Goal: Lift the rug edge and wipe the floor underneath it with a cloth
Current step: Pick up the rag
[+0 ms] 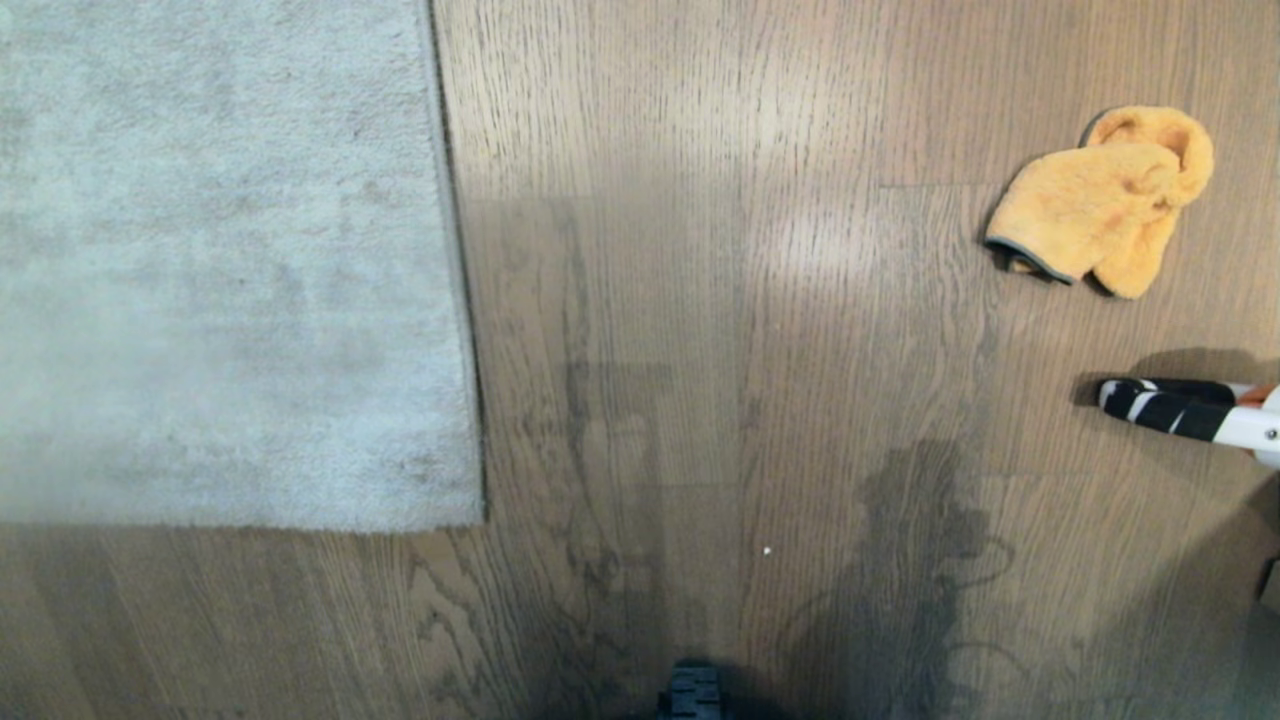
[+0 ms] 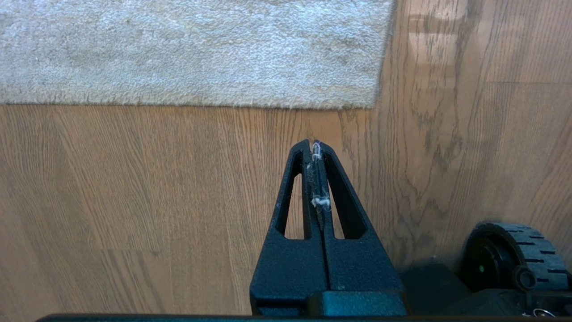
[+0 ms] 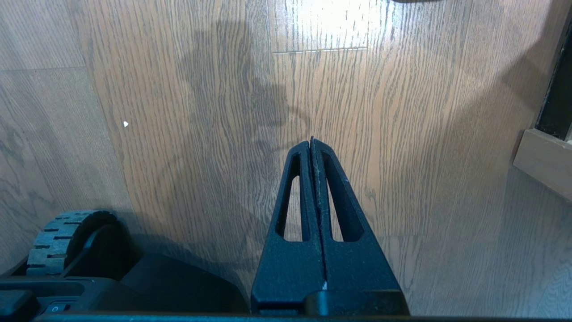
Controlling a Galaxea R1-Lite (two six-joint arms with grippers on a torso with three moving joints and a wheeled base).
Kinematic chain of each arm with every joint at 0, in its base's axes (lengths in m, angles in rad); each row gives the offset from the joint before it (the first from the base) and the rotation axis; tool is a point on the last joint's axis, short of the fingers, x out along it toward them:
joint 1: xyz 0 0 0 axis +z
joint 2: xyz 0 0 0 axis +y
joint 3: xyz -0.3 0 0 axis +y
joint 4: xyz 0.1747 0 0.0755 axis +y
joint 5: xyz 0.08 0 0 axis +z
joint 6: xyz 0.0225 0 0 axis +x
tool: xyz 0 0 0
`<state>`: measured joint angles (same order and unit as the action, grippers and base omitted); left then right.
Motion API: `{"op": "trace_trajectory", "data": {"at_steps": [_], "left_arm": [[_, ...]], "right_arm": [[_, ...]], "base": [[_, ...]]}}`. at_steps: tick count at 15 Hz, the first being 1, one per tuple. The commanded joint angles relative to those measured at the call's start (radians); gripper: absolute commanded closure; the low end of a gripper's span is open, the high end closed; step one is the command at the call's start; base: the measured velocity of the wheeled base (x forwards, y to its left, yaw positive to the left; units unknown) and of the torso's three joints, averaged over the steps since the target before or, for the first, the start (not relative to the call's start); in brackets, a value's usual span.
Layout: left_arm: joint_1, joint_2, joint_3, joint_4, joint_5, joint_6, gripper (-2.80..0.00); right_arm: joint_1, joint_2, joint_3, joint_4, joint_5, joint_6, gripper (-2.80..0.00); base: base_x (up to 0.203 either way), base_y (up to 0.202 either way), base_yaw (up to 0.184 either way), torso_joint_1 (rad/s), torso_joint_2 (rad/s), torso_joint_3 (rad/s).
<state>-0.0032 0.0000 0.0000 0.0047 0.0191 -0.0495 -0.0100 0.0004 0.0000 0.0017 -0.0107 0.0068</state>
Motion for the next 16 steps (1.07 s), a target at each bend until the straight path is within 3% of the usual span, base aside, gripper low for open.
{"op": "trace_trajectory", "data": {"at_steps": [1, 16], "left_arm": [[0.000, 0.000, 0.000, 0.000, -0.001, -0.001, 0.00], [0.000, 0.000, 0.000, 0.000, 0.001, -0.001, 0.00]], "right_arm": [[-0.001, 0.000, 0.000, 0.000, 0.000, -0.001, 0.00], [0.000, 0.000, 0.000, 0.000, 0.000, 0.002, 0.00]], "base": [[0.000, 0.000, 0.000, 0.000, 0.00, 0.000], [0.000, 0.000, 0.000, 0.000, 0.00, 0.000]]}}
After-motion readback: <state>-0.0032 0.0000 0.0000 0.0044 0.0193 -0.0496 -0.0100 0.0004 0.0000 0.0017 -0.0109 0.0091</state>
